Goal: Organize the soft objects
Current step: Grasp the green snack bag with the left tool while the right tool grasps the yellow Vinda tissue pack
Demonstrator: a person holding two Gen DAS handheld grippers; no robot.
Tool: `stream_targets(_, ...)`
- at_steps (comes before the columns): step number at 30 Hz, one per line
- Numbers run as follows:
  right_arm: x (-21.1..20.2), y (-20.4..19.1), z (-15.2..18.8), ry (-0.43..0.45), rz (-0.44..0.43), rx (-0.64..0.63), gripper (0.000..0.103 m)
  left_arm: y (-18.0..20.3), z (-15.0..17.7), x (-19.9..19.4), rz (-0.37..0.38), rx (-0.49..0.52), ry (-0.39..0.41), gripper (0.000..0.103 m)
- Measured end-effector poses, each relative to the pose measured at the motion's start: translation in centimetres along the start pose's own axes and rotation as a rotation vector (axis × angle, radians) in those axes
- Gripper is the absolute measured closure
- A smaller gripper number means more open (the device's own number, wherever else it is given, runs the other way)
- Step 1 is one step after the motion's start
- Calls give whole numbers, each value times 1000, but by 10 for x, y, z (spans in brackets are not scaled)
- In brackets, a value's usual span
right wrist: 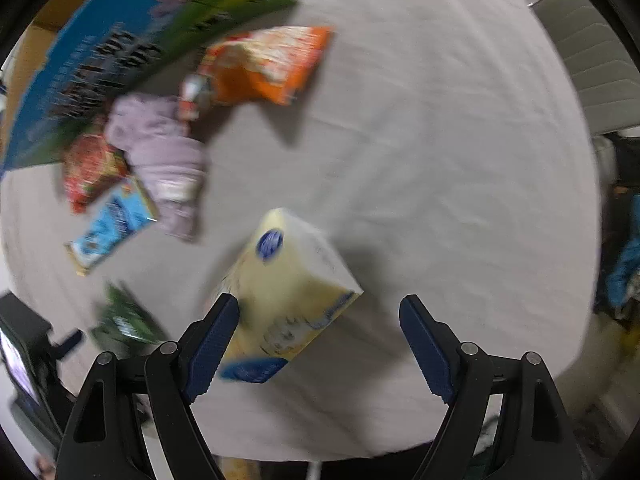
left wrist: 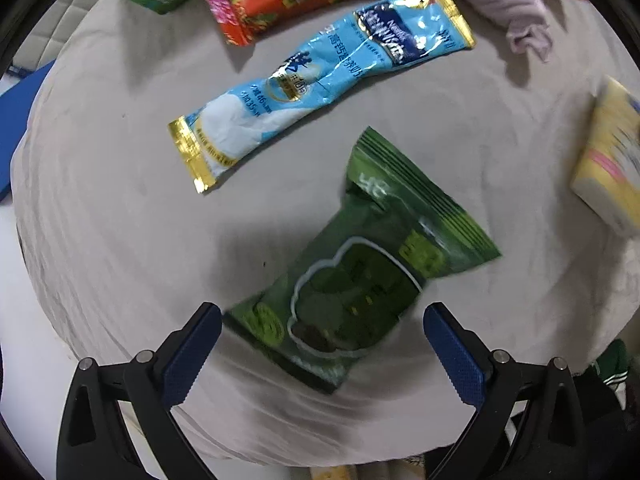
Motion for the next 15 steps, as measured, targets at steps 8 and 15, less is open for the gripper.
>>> stream_targets(8, 26, 0, 17, -35, -52, 100, 17, 4, -9, 6, 158, -160, -10, 49)
stream_targets(15, 67, -27, 19, -96, -91, 178, 17, 2, 13, 9, 508, -681, -49, 50)
Point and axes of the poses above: each gripper's, at about its wrist camera, not at the fingertips, and x roughly the way its jaws point, y to its right, z to its underside, the point moved 8 cm from there along x, roughly the way its jaws point
